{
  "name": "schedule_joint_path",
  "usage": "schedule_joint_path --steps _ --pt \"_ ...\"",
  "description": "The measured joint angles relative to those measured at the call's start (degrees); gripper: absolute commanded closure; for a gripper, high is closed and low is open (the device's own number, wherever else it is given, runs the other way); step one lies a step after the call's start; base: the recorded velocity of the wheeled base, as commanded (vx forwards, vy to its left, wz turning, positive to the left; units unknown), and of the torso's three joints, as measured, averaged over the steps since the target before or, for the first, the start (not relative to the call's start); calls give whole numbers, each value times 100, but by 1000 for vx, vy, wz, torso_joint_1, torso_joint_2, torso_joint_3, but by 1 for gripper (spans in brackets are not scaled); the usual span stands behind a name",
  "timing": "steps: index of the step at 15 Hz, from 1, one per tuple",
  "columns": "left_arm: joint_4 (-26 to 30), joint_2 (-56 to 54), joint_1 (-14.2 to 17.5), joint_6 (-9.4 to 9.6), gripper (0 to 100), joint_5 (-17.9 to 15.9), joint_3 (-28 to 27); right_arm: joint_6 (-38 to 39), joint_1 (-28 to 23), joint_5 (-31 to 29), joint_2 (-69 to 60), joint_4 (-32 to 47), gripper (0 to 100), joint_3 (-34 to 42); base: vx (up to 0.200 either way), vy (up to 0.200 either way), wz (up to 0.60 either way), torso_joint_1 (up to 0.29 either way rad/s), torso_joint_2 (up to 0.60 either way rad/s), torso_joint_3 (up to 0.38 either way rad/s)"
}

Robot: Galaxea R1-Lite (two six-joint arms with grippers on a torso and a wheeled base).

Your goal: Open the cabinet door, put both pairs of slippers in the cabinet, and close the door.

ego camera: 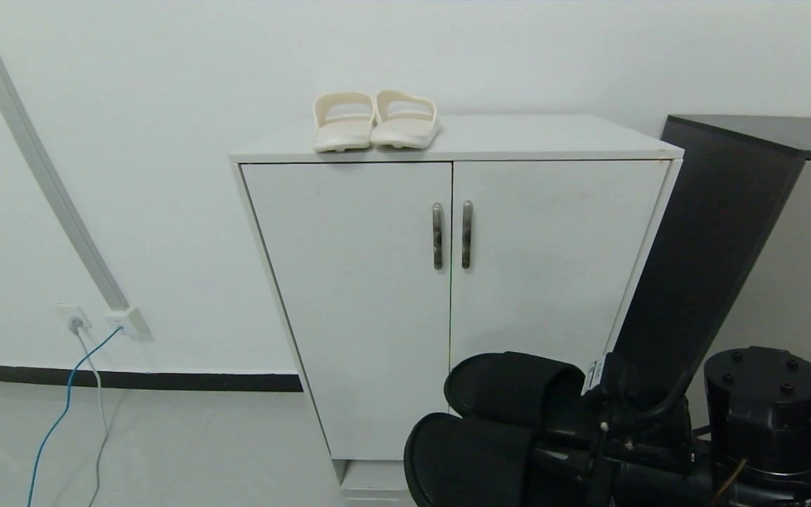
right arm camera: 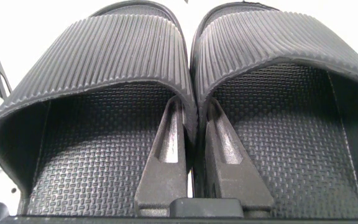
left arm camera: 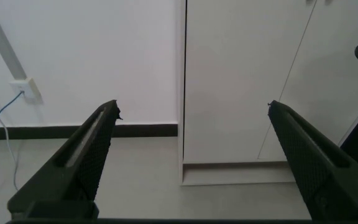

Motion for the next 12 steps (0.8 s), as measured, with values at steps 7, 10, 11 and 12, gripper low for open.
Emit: schedule_joint_path --steps 7,10,11,12 --pt "0 46 0 -1 0 7 -11 7 0 4 4 -61 100 118 0 0 0 -5 122 108" --pt "-13 250 -1 -77 0 7 -121 11 0 4 6 -176 100 134 0 0 0 0 0 0" --pt "-21 399 -21 -222 0 -15 -308 11 0 1 13 -178 100 140 0 0 0 0 0 0" --pt "-24 634 -56 -341 0 -104 -527 10 0 -2 28 -178 100 140 0 0 0 0 0 0"
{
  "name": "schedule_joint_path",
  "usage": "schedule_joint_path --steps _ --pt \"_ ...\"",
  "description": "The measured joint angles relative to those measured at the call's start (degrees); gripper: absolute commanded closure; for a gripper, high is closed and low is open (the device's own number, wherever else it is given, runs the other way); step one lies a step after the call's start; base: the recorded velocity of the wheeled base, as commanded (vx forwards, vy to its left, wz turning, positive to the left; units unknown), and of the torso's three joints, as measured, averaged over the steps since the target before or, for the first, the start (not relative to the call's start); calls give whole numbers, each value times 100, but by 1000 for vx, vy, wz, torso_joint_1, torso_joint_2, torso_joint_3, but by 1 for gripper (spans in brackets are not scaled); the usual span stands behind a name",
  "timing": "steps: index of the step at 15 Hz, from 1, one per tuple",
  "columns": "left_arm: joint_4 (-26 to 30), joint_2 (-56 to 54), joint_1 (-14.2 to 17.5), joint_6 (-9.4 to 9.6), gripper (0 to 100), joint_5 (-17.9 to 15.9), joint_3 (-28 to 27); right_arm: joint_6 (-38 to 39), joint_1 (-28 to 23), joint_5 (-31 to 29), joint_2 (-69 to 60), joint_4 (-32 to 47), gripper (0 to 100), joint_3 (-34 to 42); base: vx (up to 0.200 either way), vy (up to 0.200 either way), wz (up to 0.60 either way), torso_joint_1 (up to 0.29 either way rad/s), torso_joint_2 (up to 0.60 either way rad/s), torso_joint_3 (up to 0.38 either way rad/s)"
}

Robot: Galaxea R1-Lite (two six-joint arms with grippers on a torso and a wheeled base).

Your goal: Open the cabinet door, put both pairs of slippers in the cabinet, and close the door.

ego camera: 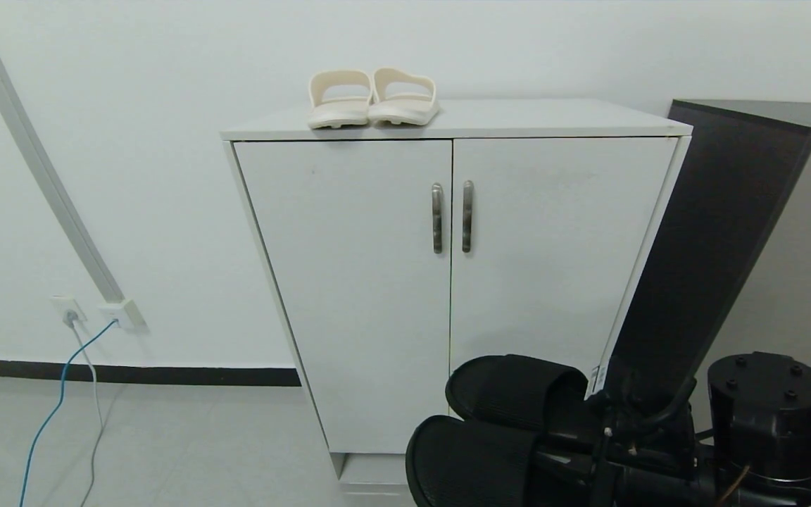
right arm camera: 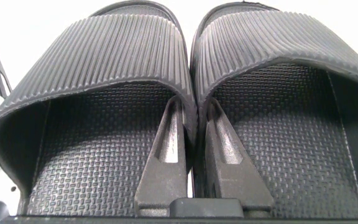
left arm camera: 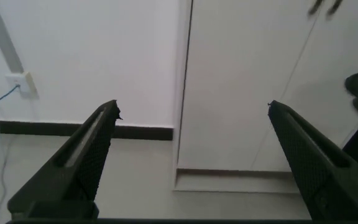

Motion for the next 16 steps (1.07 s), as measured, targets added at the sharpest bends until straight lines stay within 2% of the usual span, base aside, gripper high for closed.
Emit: schedule_joint_path --steps 2,6,9,11,13,16 --pt "-27 549 -101 -101 0 -346 -302 22 -5 2 30 -77 100 7 0 0 0 0 0 0" --pt "-432 1782 -195 -118 0 -1709 -958 28 0 0 83 -101 100 -4 0 0 0 -2 72 70" --pt "-599 2844 -347 -68 0 -2108 -1576 33 0 2 116 -101 100 -13 0 0 0 0 0 0" --pt "-1262 3674 -761 -77 0 -2206 -1909 59 -2 15 116 -101 100 -13 0 0 0 0 0 0" --pt "-1960 4553 -1325 -105 0 -2187 -2311 74 0 33 116 -99 100 55 0 0 0 0 0 0" --pt "-2258 5653 -2197 -154 0 -2136 -3268 83 -10 52 113 -101 100 85 0 0 0 0 0 0"
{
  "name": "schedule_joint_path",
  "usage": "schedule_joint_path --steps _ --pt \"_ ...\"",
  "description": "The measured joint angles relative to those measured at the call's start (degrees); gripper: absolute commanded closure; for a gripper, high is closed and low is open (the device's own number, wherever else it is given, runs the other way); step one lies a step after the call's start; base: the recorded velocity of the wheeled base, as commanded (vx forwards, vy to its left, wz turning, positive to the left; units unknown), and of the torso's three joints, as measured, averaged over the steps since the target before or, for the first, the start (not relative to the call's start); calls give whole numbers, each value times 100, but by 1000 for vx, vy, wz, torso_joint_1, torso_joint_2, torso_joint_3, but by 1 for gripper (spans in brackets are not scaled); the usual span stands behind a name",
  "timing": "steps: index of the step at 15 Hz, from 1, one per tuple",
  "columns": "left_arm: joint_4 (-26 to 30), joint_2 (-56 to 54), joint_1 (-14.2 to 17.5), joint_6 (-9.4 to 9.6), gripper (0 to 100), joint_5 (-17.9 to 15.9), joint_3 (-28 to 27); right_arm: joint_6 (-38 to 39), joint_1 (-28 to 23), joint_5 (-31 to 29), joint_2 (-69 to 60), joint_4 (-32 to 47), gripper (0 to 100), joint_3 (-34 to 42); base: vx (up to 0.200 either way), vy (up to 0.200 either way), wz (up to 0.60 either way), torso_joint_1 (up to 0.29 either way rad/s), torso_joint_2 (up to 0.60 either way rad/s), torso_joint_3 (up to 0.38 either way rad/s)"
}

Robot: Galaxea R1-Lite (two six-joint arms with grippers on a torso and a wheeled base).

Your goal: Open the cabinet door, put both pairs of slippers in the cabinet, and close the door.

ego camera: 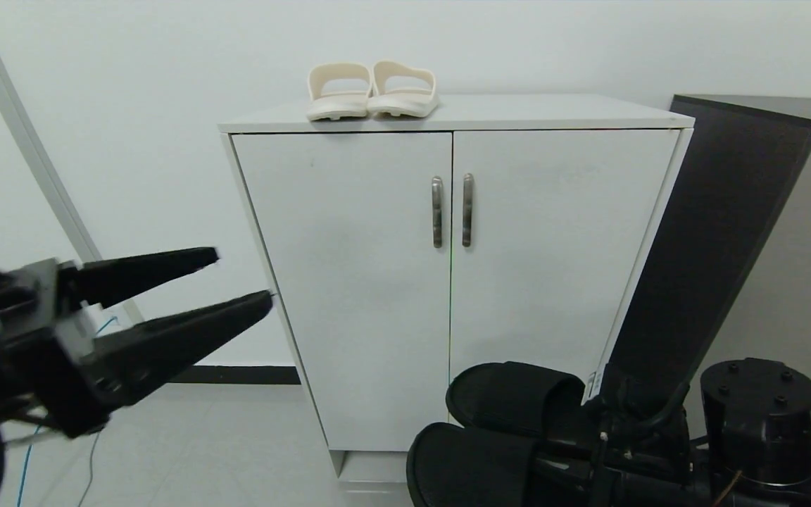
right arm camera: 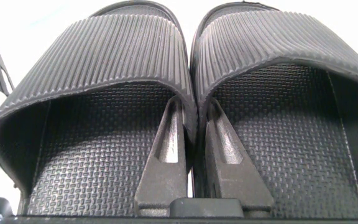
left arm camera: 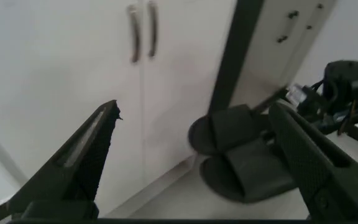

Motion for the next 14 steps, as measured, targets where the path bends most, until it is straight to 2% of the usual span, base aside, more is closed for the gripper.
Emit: schedule_joint_path --steps 2,4,8,10,14 --pt "-16 660 -483 -9 0 24 -714 44 -1 0 -1 -4 100 6 0 0 0 0 0 0" --pt "-138 1331 -783 -6 0 63 -1326 71 -1 -9 -6 -45 100 16 0 0 0 0 0 0" --pt "-419 2413 -1274 -115 0 96 -2072 77 -1 -17 2 -133 100 16 0 0 0 0 0 0" --pt "-400 2853 -1410 -397 0 38 -2434 79 -20 -24 0 -135 100 22 0 0 0 0 0 0" --pt "-395 3688 -1423 -1011 0 -397 -3335 77 -91 -17 -1 -140 100 41 0 0 0 0 0 0"
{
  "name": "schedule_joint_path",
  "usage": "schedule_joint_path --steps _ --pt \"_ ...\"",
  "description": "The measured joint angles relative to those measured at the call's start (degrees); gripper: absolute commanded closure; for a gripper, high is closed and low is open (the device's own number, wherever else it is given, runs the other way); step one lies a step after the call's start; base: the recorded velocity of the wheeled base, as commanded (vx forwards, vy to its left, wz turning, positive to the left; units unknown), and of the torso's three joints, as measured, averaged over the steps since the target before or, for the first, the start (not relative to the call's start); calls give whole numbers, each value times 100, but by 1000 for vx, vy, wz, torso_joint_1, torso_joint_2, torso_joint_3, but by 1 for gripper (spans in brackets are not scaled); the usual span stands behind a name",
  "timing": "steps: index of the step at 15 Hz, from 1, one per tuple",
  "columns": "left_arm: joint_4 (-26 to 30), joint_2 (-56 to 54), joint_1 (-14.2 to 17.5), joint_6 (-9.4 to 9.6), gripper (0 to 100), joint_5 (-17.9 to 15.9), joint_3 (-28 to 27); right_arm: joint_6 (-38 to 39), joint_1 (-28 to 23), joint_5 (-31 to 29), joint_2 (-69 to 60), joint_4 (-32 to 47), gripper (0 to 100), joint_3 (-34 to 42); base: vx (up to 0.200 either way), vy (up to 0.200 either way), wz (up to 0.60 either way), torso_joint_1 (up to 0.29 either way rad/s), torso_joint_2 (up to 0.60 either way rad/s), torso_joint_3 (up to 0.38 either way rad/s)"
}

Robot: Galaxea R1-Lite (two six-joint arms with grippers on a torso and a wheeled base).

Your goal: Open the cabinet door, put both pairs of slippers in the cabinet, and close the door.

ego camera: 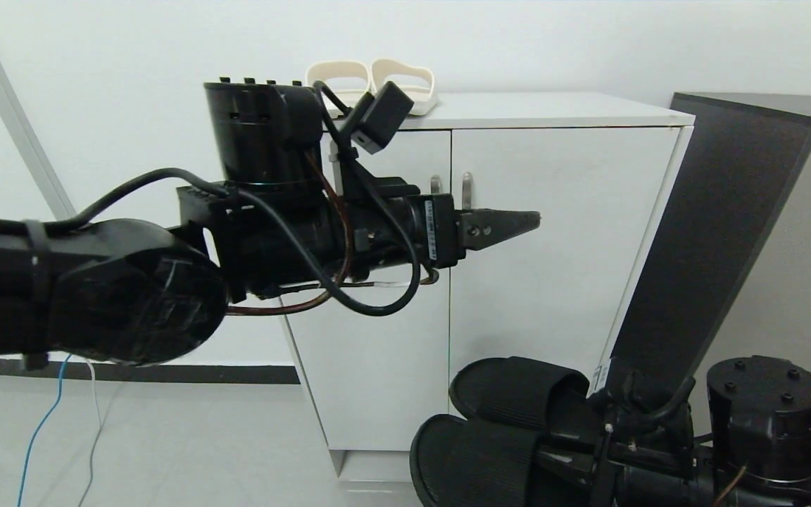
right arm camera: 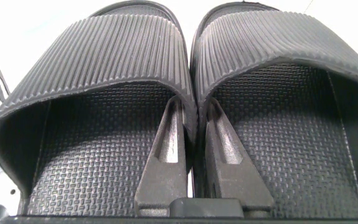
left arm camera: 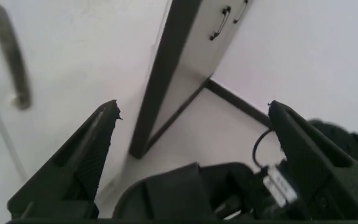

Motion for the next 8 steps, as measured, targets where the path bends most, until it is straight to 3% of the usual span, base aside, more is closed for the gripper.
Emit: schedule_joint_path --steps 3,4,6,8 --pt "6 445 63 -638 0 -117 -494 -2 -20 -7 1 -2 100 0 0 0 0 0 0 0" --pt "9 541 119 -757 0 -161 -603 -4 -39 -7 4 -2 100 0 0 0 0 0 0 0" --pt "17 677 254 -783 0 -152 -744 -11 -50 -10 4 0 100 0 0 0 0 0 0 0" --pt "17 778 345 -777 0 77 -872 -13 -61 -16 6 0 100 0 0 0 0 0 0 0"
